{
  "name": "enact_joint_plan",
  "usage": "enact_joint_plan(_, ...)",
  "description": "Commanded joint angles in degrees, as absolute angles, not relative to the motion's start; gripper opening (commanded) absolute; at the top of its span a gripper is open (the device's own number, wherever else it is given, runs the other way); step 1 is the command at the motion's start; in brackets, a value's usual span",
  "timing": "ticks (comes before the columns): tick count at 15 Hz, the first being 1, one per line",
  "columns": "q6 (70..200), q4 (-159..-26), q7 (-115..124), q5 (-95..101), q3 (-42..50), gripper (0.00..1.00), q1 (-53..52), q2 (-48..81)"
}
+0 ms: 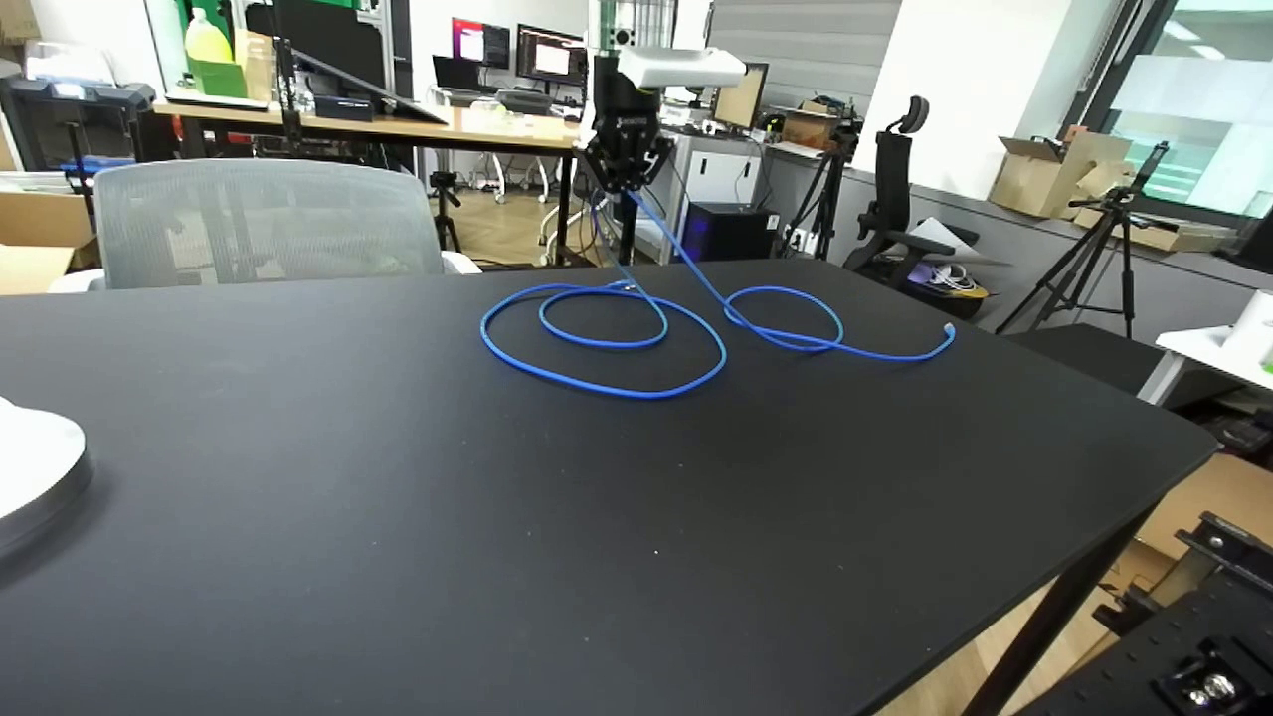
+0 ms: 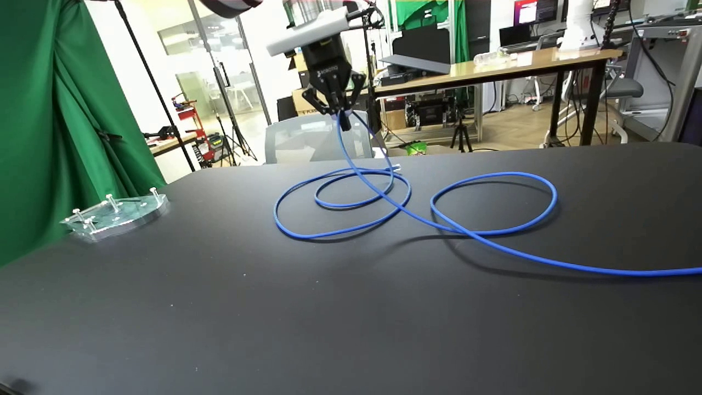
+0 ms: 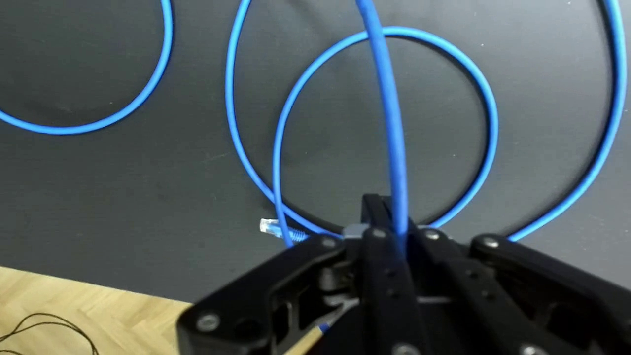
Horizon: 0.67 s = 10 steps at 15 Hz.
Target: Pick up the the cable and put it straight on the table
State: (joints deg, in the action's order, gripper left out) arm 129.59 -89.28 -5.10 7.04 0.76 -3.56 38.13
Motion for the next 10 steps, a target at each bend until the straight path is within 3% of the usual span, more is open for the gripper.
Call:
enact_joint_plan(1,126.76,-86.83,-7.40,6.54,0.14,0.01,-1.62,39.72)
enact_joint_plan(2,126.19,-86.90,-7.94,6.29,0.05,0.29,-1.22,39.79)
enact_joint_plan(3,125.18,-87.11,-8.40,6.10,-0.03,0.29,-0.90,39.65)
enact_joint_plan(10,119.65,-91.51,-9.64,6.78,-0.44,0.76,-0.90,35.18)
